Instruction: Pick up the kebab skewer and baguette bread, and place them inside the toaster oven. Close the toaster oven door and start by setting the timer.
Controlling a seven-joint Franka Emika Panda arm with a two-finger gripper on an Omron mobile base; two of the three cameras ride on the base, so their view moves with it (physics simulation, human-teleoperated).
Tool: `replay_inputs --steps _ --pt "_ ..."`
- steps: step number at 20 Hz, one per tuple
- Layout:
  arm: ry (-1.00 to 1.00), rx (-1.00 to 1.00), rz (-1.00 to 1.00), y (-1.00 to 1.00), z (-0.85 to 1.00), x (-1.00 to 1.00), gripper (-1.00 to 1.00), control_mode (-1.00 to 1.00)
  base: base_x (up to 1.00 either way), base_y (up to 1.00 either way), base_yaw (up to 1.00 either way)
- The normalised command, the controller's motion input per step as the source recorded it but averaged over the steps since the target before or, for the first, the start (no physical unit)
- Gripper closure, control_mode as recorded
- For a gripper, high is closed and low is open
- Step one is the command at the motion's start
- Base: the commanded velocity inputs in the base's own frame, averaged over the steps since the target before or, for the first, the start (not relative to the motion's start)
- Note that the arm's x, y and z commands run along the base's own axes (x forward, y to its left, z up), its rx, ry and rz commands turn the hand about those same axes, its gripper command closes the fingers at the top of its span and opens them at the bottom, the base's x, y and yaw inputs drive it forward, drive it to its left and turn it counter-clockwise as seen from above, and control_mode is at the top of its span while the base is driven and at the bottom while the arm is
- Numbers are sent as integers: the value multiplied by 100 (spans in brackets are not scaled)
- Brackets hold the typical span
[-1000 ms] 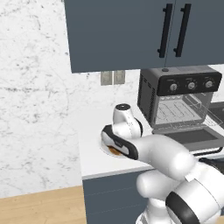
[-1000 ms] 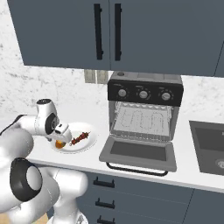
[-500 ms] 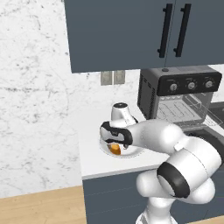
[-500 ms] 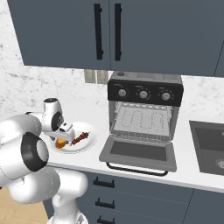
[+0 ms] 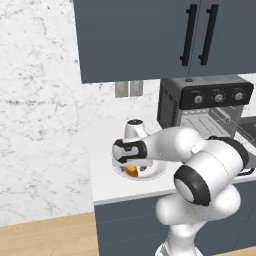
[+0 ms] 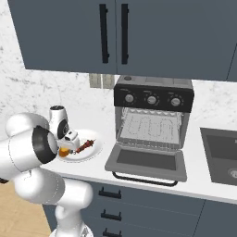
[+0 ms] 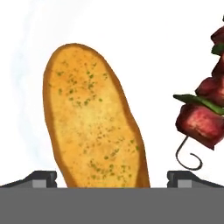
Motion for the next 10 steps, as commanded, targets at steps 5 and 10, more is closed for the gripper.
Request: replay_inputs --steps 5,10 --pt "0 2 0 0 -25 0 -100 -100 0 0 0" --pt "0 1 0 0 -16 0 100 -100 0 0 0"
